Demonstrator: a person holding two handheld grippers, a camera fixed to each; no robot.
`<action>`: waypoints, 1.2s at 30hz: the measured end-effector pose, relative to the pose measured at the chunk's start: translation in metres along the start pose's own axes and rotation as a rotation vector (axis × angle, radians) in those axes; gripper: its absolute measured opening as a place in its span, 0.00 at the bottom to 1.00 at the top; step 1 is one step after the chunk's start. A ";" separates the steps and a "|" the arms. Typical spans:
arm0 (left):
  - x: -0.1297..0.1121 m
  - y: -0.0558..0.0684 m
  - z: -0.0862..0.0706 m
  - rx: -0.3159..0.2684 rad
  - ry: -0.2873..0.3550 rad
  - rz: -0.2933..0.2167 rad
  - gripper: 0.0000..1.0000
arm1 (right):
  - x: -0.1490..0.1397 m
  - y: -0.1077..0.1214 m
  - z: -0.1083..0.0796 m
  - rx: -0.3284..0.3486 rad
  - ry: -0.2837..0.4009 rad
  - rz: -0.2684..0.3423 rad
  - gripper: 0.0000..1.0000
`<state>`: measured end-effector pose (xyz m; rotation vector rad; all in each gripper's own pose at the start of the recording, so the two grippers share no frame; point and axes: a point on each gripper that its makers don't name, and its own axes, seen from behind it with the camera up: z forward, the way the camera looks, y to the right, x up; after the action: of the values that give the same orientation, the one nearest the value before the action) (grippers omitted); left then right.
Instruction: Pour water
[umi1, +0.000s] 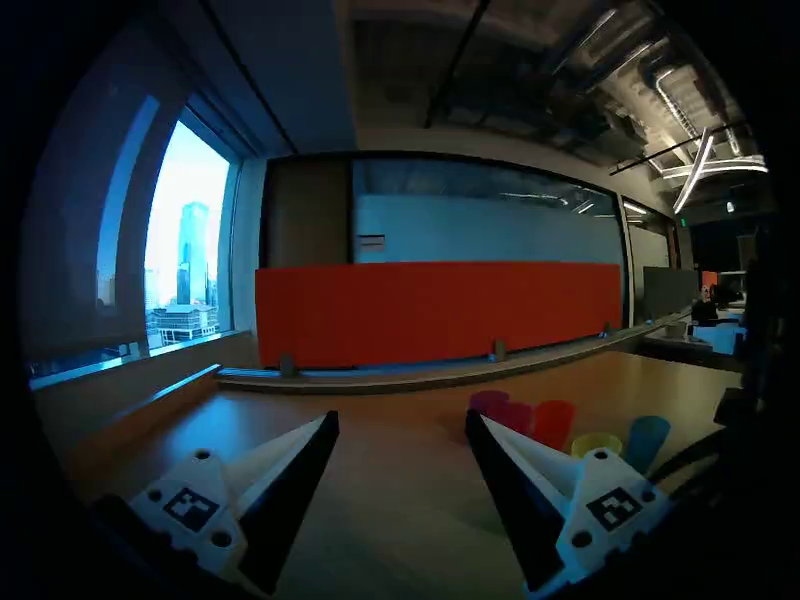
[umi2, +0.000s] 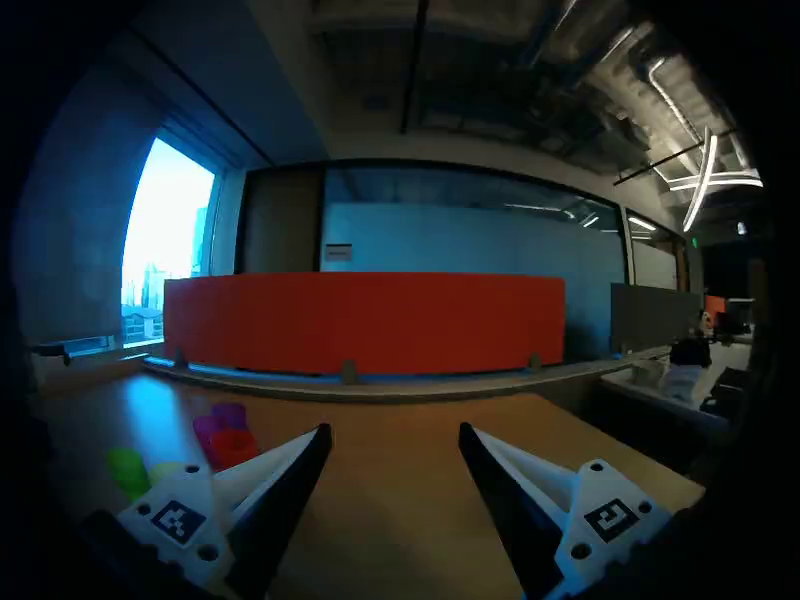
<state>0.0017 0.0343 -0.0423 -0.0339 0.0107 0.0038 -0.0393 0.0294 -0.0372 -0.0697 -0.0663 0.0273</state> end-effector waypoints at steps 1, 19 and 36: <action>0.000 0.000 0.000 0.004 0.002 0.001 0.94 | 0.000 -0.001 0.001 -0.002 -0.002 -0.002 0.99; -0.009 -0.017 0.009 0.091 0.050 -0.036 0.94 | 0.005 -0.016 0.004 -0.008 -0.033 -0.002 0.99; -0.049 -0.026 0.021 0.106 0.025 -0.045 0.94 | 0.004 -0.024 0.009 -0.015 -0.053 -0.037 0.99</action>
<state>-0.0467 0.0087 -0.0194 0.0714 0.0356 -0.0424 -0.0353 0.0059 -0.0264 -0.0830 -0.1206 -0.0088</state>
